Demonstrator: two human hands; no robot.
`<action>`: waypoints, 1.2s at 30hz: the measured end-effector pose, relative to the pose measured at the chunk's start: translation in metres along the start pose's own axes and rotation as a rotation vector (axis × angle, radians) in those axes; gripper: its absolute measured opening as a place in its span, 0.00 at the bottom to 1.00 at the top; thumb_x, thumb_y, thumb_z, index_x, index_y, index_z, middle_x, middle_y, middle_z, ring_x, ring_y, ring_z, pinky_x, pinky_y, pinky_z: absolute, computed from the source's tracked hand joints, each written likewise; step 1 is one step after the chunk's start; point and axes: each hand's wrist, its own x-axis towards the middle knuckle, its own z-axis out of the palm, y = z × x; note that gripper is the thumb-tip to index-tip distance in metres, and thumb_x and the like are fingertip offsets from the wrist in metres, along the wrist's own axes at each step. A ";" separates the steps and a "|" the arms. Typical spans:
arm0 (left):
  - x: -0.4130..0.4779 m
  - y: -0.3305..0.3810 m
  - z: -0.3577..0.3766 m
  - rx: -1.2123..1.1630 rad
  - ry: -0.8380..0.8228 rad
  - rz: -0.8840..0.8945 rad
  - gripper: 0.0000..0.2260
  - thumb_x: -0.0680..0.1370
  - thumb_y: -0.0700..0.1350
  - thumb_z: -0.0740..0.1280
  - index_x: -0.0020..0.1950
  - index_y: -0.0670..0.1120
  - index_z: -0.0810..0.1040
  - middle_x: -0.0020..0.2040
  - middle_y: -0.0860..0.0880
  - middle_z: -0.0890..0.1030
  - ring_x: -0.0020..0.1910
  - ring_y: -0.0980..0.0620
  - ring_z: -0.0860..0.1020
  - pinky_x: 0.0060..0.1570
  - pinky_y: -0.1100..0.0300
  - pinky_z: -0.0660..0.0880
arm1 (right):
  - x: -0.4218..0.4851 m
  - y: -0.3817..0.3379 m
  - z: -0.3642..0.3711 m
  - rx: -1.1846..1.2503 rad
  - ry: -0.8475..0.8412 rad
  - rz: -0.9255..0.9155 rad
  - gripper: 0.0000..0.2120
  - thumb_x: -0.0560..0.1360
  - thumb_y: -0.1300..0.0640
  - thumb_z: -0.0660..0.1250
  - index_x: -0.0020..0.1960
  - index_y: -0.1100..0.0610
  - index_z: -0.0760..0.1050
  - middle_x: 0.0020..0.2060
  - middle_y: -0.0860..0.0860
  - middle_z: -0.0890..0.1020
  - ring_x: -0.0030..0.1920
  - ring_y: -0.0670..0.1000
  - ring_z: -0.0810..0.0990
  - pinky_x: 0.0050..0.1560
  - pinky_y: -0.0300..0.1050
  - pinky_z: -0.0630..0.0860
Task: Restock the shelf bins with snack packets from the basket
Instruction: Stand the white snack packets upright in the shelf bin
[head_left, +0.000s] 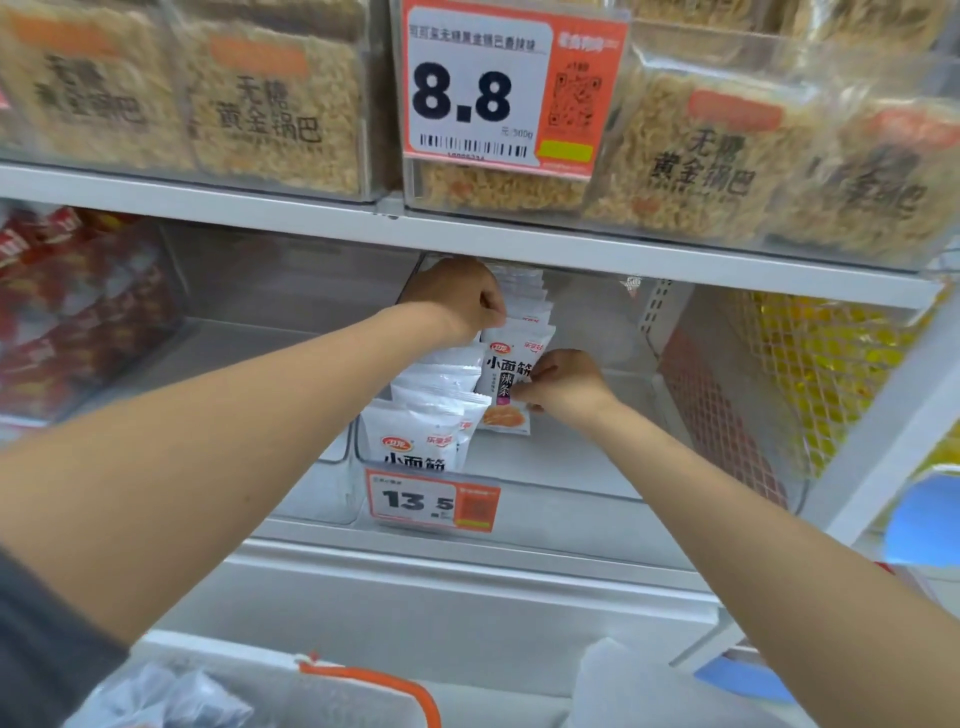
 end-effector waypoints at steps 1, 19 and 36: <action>0.001 0.000 0.000 -0.004 -0.003 -0.004 0.03 0.75 0.46 0.70 0.46 0.51 0.84 0.48 0.54 0.83 0.49 0.53 0.80 0.54 0.56 0.78 | -0.001 0.001 0.001 -0.033 -0.015 0.008 0.09 0.65 0.61 0.77 0.35 0.62 0.78 0.36 0.58 0.83 0.39 0.56 0.83 0.50 0.61 0.80; 0.005 0.000 0.009 -0.075 0.077 -0.124 0.06 0.75 0.41 0.67 0.41 0.49 0.83 0.42 0.50 0.82 0.43 0.48 0.77 0.53 0.51 0.79 | -0.006 0.000 0.005 -0.036 0.046 0.015 0.06 0.69 0.60 0.76 0.41 0.62 0.81 0.39 0.56 0.84 0.42 0.54 0.83 0.46 0.44 0.79; 0.000 0.002 0.006 -0.069 0.019 -0.089 0.09 0.77 0.47 0.66 0.50 0.46 0.84 0.50 0.50 0.84 0.52 0.49 0.80 0.57 0.53 0.77 | -0.015 -0.006 0.006 -0.059 -0.001 0.074 0.10 0.69 0.60 0.75 0.37 0.54 0.73 0.38 0.51 0.81 0.43 0.54 0.80 0.43 0.41 0.74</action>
